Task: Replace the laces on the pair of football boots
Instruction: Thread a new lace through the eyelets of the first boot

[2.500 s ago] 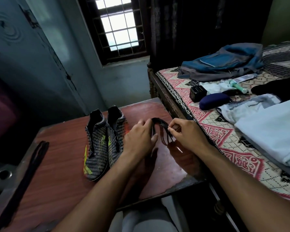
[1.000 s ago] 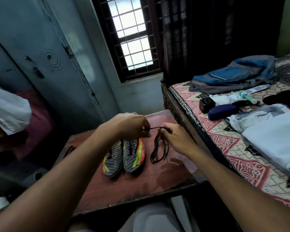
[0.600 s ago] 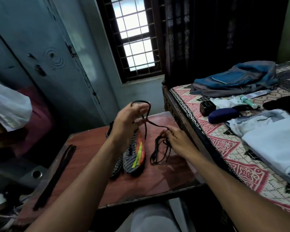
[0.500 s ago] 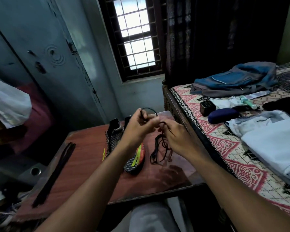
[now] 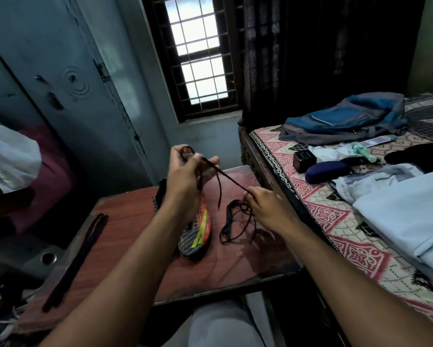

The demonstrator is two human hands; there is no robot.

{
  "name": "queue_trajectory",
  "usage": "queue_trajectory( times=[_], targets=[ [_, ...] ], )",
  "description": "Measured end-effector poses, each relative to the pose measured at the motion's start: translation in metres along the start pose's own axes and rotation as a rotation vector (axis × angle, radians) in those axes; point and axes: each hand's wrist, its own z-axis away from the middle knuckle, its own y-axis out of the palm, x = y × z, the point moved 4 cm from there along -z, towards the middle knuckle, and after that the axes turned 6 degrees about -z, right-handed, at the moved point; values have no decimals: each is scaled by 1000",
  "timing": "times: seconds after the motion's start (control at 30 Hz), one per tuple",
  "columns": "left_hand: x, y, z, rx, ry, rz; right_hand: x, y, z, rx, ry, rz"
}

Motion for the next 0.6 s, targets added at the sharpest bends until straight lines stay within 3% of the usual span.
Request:
queue_trajectory(
  times=[0.07, 0.13, 0.2, 0.3, 0.37, 0.47, 0.6],
  targets=[
    [-13, -4, 0, -19, -73, 223, -7, 1, -1, -2, 55, 21],
    [-18, -10, -3, -6, -79, 99, -7, 0, -4, -36, 71, 20],
    [-21, -11, -2, 67, -3, -312, -1, -3, -5, -77, 36, -29],
    [-7, 0, 3, 312, 119, -1085, 22, -14, -2, -121, -126, -179],
    [5, 9, 12, 424, 183, -1370, 45, -26, 3, -146, -249, -241],
    [12, 12, 14, 437, 336, -1278, 57, -30, 3, -140, -342, -259],
    [3, 17, 15, 459, 333, -875, 27, -30, -3, -127, -181, -245]
  ],
)
